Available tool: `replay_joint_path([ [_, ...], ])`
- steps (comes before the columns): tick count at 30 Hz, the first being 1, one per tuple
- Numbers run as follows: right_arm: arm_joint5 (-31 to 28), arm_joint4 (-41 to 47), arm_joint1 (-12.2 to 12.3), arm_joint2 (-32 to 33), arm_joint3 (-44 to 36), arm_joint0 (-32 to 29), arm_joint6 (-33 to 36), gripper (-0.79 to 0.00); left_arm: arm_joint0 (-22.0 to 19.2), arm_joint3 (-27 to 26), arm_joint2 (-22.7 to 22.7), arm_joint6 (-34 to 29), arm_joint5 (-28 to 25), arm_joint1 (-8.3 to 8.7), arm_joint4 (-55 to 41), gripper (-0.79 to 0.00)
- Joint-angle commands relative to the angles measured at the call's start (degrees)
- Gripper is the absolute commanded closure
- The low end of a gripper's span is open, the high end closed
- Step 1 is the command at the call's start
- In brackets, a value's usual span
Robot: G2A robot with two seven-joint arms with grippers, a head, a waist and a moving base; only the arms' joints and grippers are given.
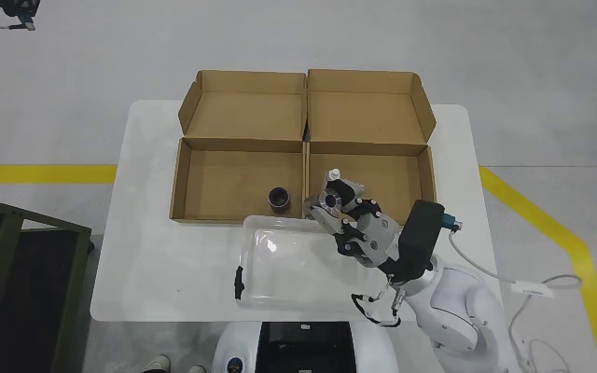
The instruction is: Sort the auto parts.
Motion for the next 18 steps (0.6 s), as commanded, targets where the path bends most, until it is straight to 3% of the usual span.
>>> replay_joint_path([
  [1, 0.0, 0.0, 0.0, 0.0, 0.0, 0.0, 0.0, 0.000, 0.0, 0.0, 0.0, 0.0, 0.0, 0.00, 0.0, -0.785],
  [9, 0.7, -0.6, -0.2, -1.5, 2.2, 1.5, 0.8, 0.000, 0.0, 0.0, 0.0, 0.0, 0.0, 0.00, 0.0, -0.785],
  [18, 7.6, -3.4, -1.3, -6.2, 7.6, 8.2, 4.3, 0.000, 0.0, 0.0, 0.0, 0.0, 0.0, 0.00, 0.0, -0.785],
])
